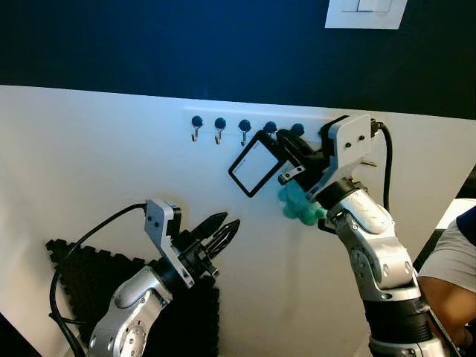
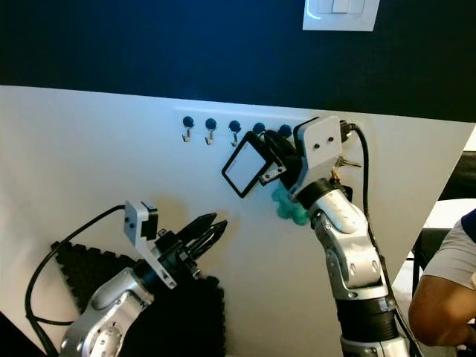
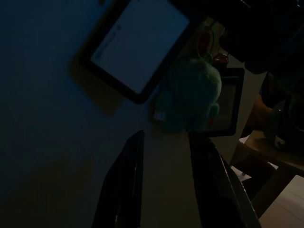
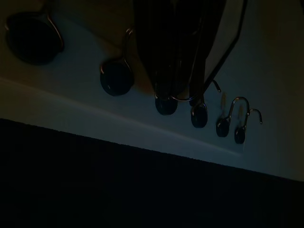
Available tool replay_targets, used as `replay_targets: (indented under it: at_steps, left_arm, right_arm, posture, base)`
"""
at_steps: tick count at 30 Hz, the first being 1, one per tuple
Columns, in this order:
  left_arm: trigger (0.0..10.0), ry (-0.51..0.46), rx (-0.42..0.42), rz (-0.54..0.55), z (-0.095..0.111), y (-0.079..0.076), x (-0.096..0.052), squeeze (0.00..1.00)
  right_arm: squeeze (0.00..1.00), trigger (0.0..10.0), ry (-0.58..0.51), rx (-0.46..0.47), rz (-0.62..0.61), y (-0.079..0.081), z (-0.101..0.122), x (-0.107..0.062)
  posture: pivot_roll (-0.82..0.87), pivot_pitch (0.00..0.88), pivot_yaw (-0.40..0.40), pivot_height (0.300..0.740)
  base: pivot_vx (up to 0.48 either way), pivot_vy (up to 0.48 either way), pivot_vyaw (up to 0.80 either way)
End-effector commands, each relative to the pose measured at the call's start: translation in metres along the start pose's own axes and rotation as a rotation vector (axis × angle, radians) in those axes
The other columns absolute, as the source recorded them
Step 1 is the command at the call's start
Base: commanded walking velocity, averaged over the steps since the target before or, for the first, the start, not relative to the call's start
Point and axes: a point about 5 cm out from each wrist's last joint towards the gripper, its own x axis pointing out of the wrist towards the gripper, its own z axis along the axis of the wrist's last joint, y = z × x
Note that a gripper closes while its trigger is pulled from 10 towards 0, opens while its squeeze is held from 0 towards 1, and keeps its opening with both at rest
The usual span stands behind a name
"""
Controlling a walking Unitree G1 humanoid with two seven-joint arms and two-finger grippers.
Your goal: Hang keys on a hook
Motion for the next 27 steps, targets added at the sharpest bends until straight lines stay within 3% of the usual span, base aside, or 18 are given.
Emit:
replay_targets:
  at_steps: [1,13,27]
  left_arm:
    - [10.0,0.009,-0.002,-0.002,0.000,0.001,0.001,0.00]
    - [10.0,0.014,-0.001,0.001,-0.001,0.002,0.000,0.00]
    - [10.0,0.027,0.003,-0.003,-0.003,0.002,-0.002,0.00]
  right_arm:
    - [0.00,10.0,0.011,0.003,-0.027,-0.005,-0.001,0.001]
    - [0.00,10.0,0.197,-0.028,-0.026,-0.006,-0.028,-0.003]
    - [0.00,10.0,0.272,-0.081,0.086,0.009,-0.037,-0.008]
  posture:
    - [0.04,0.089,0.028,0.740]
    - [0.04,0.084,0.028,0.740]
    - [0.04,0.072,0.029,0.740]
  base:
    - [0.000,0.000,0.00]
    - [0.000,0.000,0.00]
    - [0.000,0.000,0.00]
